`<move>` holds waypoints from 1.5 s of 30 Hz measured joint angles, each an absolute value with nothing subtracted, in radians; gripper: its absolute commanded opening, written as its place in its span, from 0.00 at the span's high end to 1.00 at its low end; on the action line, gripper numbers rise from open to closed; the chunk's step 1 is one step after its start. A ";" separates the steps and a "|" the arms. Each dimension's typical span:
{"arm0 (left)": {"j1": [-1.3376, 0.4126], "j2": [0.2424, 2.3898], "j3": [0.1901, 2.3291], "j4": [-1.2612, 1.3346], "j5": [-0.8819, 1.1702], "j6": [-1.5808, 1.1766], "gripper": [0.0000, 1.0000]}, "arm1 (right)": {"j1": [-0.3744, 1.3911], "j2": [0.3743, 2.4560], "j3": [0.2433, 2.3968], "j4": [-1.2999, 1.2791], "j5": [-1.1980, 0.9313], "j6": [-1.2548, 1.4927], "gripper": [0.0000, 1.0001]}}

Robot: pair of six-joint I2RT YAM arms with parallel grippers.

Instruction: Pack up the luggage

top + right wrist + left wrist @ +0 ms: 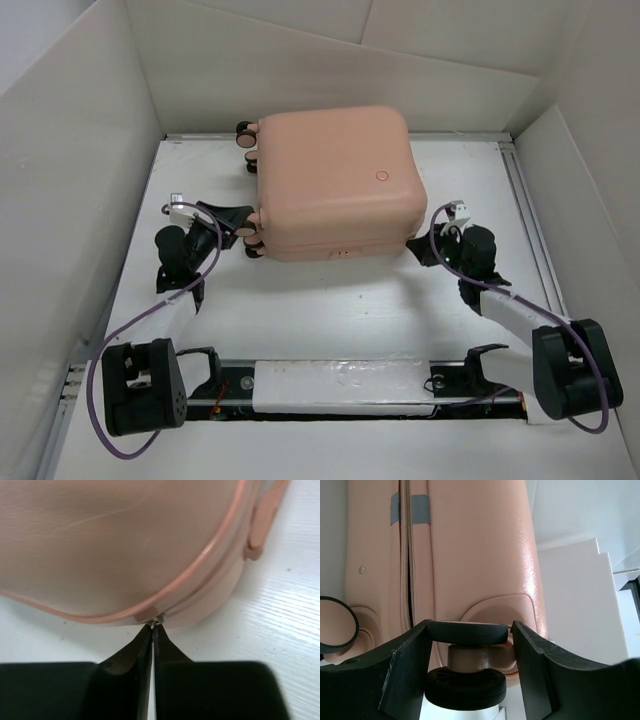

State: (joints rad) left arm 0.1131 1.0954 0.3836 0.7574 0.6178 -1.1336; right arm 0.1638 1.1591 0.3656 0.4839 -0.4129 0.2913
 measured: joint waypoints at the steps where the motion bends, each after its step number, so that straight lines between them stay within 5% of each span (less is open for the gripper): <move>1: 0.113 1.089 0.381 0.758 0.616 -1.129 1.00 | 0.165 1.161 0.366 0.483 -0.399 0.296 1.00; 7: 0.080 1.044 0.344 0.762 0.527 -1.089 1.00 | 0.309 1.110 0.341 0.474 -0.155 0.358 1.00; 19: -0.225 0.989 0.307 0.765 0.240 -1.044 1.00 | 0.984 1.143 0.465 0.266 0.459 0.541 1.00; 28: -0.446 0.932 0.285 0.749 0.226 -1.069 1.00 | 1.190 1.444 0.672 0.334 0.474 0.578 1.00; 37: -0.454 0.789 0.205 0.702 -0.001 -1.119 1.00 | 1.232 1.678 0.791 0.567 0.537 0.512 1.00; 39: -0.454 0.759 0.202 0.674 -0.004 -1.120 1.00 | 1.235 1.667 0.781 0.572 0.535 0.514 0.80; 41: -0.459 0.742 0.202 0.654 0.018 -1.119 1.00 | 1.241 1.621 0.747 0.575 0.497 0.546 0.43; 43: -0.474 0.733 0.202 0.640 0.057 -1.114 0.95 | 1.258 1.529 0.710 0.529 0.444 0.585 0.32; 45: -0.494 0.715 0.212 0.599 0.096 -1.100 0.70 | 1.264 1.414 0.689 0.458 0.425 0.609 0.25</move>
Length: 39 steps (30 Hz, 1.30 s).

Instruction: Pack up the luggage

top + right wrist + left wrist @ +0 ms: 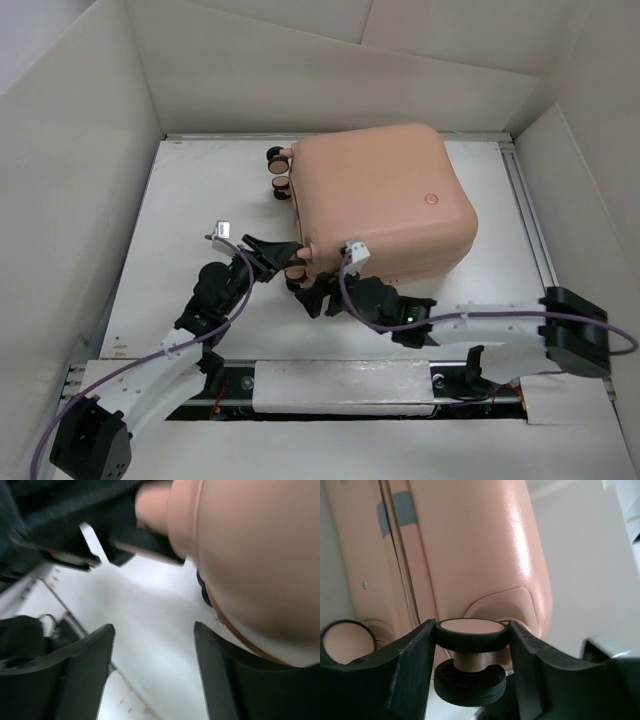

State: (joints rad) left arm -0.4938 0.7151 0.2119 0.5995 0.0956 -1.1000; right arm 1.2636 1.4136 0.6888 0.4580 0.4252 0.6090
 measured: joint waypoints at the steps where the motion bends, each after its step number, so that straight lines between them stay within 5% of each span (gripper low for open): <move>1: -0.503 0.702 0.222 0.572 0.110 -1.087 0.37 | 1.264 1.349 0.678 0.410 0.425 0.624 0.23; 3: -0.515 0.675 0.260 0.487 0.118 -1.053 0.07 | 1.263 1.205 0.641 0.319 0.438 0.648 0.16; 4: -0.522 0.655 0.300 0.428 0.114 -1.032 0.00 | 1.262 1.134 0.619 0.278 0.448 0.657 0.15; 8: -0.501 0.642 0.418 0.303 0.059 -0.970 0.00 | 1.220 0.846 0.520 0.081 0.495 0.712 0.14; 13: -0.375 0.802 0.598 0.265 0.083 -0.929 0.00 | 0.966 0.624 0.476 -0.149 0.515 0.757 0.14; 20: -0.131 1.203 0.749 0.362 0.266 -0.974 0.00 | 0.688 0.579 0.482 -0.245 0.314 0.723 0.14; 39: -0.064 1.905 1.252 0.505 0.550 -1.065 0.00 | 0.601 0.432 0.393 -0.244 0.186 0.634 0.14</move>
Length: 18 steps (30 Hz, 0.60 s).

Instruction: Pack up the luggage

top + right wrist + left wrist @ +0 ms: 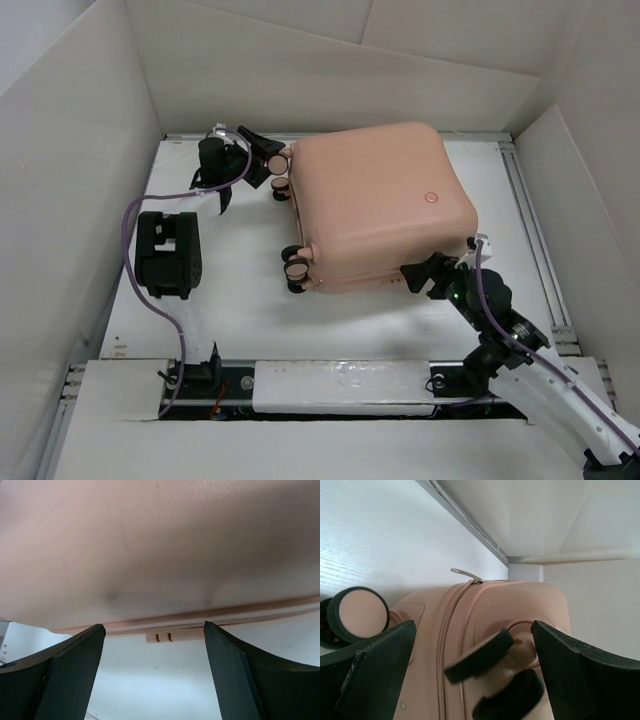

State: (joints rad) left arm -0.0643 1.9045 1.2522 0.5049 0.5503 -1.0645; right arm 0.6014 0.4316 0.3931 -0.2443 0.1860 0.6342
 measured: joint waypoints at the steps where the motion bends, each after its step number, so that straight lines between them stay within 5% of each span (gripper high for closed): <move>1: -0.064 1.921 1.262 0.520 0.559 -1.077 0.00 | 0.601 0.419 0.382 -0.247 0.186 0.633 0.14; 7: -0.068 1.983 1.312 0.597 0.596 -1.130 0.00 | 0.594 0.418 0.330 -0.237 0.187 0.632 0.24; 10: -0.078 1.989 1.321 0.632 0.602 -1.153 0.13 | 0.582 0.505 0.327 -0.208 0.187 0.631 0.31; 11: -0.081 1.992 1.322 0.653 0.604 -1.167 0.22 | 0.582 0.537 0.327 -0.196 0.186 0.628 0.31; 12: -0.084 1.996 1.322 0.680 0.605 -1.185 0.44 | 0.580 0.563 0.327 -0.188 0.184 0.627 0.31; 15: -0.081 2.039 1.321 0.762 0.603 -1.241 0.77 | 0.580 0.596 0.328 -0.175 0.174 0.616 0.33; 16: -0.077 2.056 1.320 0.791 0.612 -1.267 1.00 | 0.578 0.597 0.328 -0.171 0.171 0.612 0.34; 18: -0.076 2.080 1.313 0.862 0.630 -1.328 1.00 | 0.570 0.594 0.328 -0.170 0.167 0.603 0.37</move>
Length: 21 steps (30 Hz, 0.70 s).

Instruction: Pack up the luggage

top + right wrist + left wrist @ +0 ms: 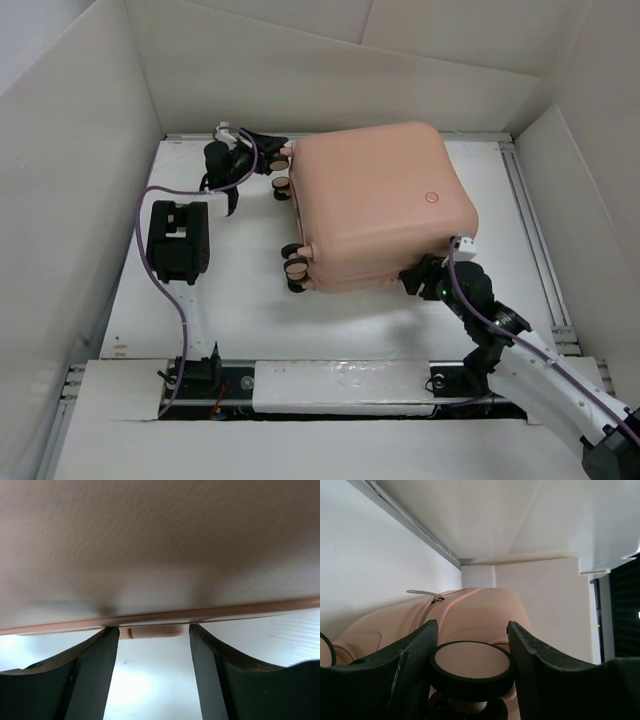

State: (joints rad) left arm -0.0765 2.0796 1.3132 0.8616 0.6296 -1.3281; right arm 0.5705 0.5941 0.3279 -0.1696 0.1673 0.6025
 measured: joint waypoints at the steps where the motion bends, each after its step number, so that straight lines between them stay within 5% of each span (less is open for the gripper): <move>1: -0.076 2.081 1.305 0.884 0.629 -1.343 1.00 | 0.561 0.594 0.328 -0.168 0.162 0.594 0.39; 9: -0.042 1.929 1.060 0.961 0.539 -1.348 1.00 | 0.365 0.851 0.413 -0.046 -0.027 0.443 0.71; 15: 0.037 1.594 0.725 0.891 0.414 -1.268 1.00 | 0.212 1.298 0.688 0.084 -0.139 0.388 0.67; 21: 0.046 1.168 0.445 0.725 0.345 -1.162 1.00 | 0.173 1.551 0.975 0.054 -0.218 0.379 0.42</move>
